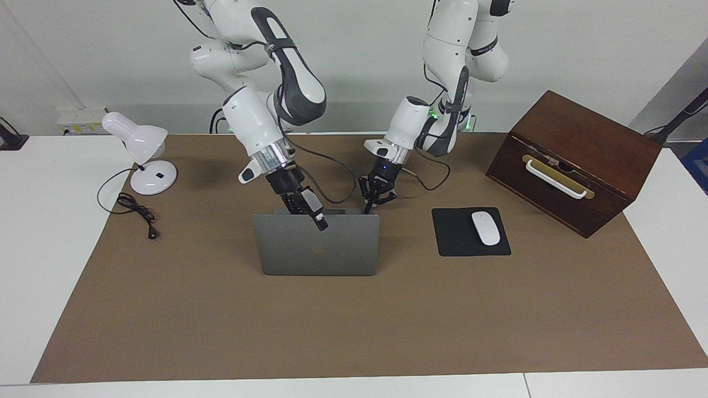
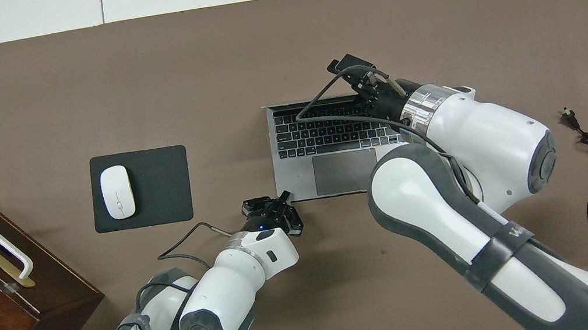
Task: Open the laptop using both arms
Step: 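Lift the laptop lid upward with the right gripper, left gripper holding the base, then push the lid fully open with the right gripper, then withdraw it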
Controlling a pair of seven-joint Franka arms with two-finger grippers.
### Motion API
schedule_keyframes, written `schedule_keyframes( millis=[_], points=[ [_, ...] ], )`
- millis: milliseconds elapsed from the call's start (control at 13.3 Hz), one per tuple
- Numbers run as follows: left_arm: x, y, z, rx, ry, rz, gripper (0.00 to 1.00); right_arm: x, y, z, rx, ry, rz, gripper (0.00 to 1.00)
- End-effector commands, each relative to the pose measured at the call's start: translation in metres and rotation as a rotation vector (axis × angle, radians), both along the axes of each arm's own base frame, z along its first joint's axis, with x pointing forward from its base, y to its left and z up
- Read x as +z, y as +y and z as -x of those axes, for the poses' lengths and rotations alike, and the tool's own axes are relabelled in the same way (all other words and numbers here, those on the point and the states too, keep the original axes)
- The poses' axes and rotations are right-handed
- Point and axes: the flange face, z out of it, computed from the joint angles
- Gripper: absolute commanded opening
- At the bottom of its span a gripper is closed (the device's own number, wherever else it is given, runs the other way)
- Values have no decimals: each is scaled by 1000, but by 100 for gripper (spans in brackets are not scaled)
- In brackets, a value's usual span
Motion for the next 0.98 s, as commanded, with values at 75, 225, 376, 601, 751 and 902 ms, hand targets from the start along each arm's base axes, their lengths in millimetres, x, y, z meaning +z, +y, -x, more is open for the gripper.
schedule_keyframes(
  millis=[75,225,376,601,751,902],
  points=[
    [-16,2,-6,-7,-3,-25,0,21,-4,-39,-7,-72,-24,100],
    [-17,2,-6,-6,0,-26,0,22,0,-51,-7,-84,-31,100],
    [-17,2,-6,-7,0,-26,0,24,-2,-54,-5,-85,-36,100],
    [-17,2,-6,-7,0,-26,0,22,-6,-55,-9,-80,-34,100],
    [-17,1,-6,-10,-1,-28,0,20,5,-47,5,-64,-43,100],
    [-17,2,-6,-7,-2,-26,0,22,27,-27,19,-28,-73,100]
  ],
)
